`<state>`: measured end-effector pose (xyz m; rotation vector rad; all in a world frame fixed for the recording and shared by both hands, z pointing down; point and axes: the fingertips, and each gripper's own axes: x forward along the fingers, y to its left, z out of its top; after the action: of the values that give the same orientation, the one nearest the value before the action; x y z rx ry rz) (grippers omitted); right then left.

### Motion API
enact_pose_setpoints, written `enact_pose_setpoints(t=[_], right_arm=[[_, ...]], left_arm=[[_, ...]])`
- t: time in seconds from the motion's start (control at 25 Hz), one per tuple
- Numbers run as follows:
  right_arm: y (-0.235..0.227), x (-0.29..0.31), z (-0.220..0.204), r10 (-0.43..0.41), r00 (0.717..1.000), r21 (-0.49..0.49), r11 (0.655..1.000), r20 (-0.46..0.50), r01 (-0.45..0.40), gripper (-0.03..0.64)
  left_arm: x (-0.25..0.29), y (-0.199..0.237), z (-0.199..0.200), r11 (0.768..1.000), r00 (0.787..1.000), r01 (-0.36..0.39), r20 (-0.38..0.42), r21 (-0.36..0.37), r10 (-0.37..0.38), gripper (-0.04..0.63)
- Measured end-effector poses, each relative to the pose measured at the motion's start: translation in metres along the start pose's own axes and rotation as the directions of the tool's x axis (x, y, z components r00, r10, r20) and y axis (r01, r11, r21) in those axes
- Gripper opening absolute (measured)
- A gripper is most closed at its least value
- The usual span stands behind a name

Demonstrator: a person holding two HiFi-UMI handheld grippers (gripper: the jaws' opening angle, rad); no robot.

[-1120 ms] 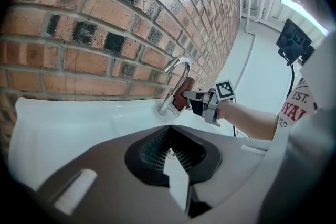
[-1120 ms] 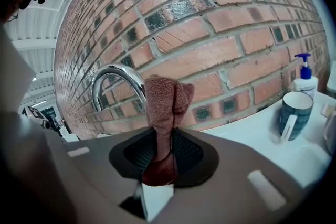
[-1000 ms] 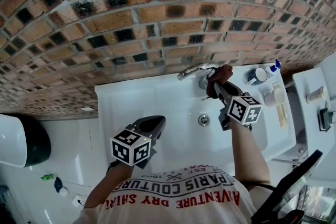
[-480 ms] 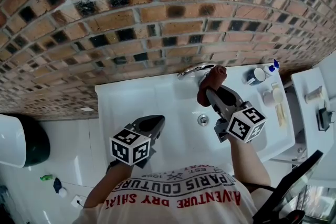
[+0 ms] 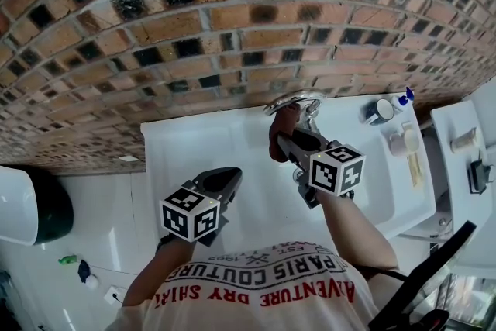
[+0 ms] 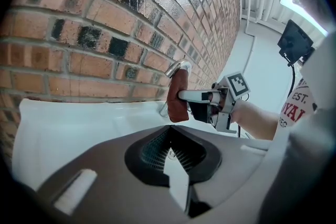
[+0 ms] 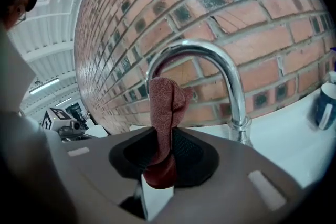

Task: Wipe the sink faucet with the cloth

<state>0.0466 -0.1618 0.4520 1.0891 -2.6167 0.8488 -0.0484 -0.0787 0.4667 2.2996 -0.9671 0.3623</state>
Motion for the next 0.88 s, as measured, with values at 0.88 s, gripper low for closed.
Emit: enact_pose_setpoints(t=[0.88], right_arm=[[0.002, -0.007, 0.046, -0.015, 0.997, -0.082, 0.996, 0.076, 0.021, 0.078]], left_arm=[[0.002, 0.004, -0.006, 1.0, 1.0, -0.002, -0.009, -0.013, 0.001, 0.005]])
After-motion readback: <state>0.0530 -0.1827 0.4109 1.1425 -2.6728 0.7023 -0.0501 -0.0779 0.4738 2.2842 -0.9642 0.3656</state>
